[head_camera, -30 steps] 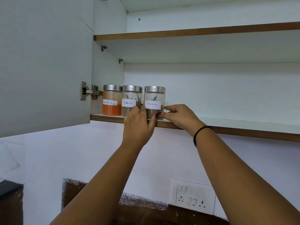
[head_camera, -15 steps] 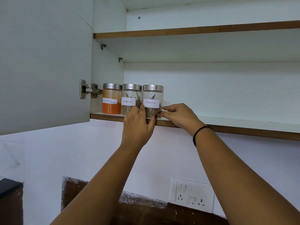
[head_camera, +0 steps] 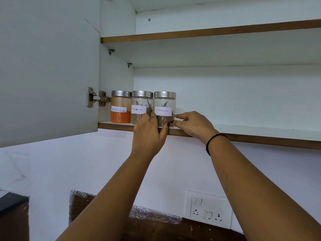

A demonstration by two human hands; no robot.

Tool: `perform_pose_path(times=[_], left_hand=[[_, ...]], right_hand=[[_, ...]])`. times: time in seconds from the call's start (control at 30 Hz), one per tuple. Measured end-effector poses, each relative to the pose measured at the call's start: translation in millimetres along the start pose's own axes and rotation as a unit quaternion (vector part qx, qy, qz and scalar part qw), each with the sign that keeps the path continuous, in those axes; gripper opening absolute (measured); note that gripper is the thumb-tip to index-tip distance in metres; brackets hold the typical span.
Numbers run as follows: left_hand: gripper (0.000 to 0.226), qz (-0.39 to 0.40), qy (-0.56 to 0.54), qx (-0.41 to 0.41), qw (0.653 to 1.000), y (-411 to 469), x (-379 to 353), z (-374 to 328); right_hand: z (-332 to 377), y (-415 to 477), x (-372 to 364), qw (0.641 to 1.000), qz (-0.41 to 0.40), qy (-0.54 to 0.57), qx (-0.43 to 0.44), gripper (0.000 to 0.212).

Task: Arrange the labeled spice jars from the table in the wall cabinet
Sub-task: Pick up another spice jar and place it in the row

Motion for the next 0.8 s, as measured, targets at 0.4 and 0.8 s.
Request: perform_pose_path(times=[0.4, 0.8], left_hand=[[0.061, -0.008, -0.010, 0.004, 1.000, -1.0, 0.6, -1.9], [0.063, -0.001, -0.012, -0.002, 1.000, -2.5, 0.1, 0.8]], right_hand=[[-2.4, -0.7, 0.4, 0.998, -0.057, 0.025, -0.012, 0.042], [-7.1, -13.9, -1.1, 0.991, -0.110, -0.026, 0.071, 0.026]])
Point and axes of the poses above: each hand's wrist, its own y-axis towards the middle knuckle, its own x-axis out of the back of the hand, z = x × y, the point moved 1 cm from there along y, towards the middle knuckle, and after that the axes turned 13 degrees about -z, right-handed, at the moved point
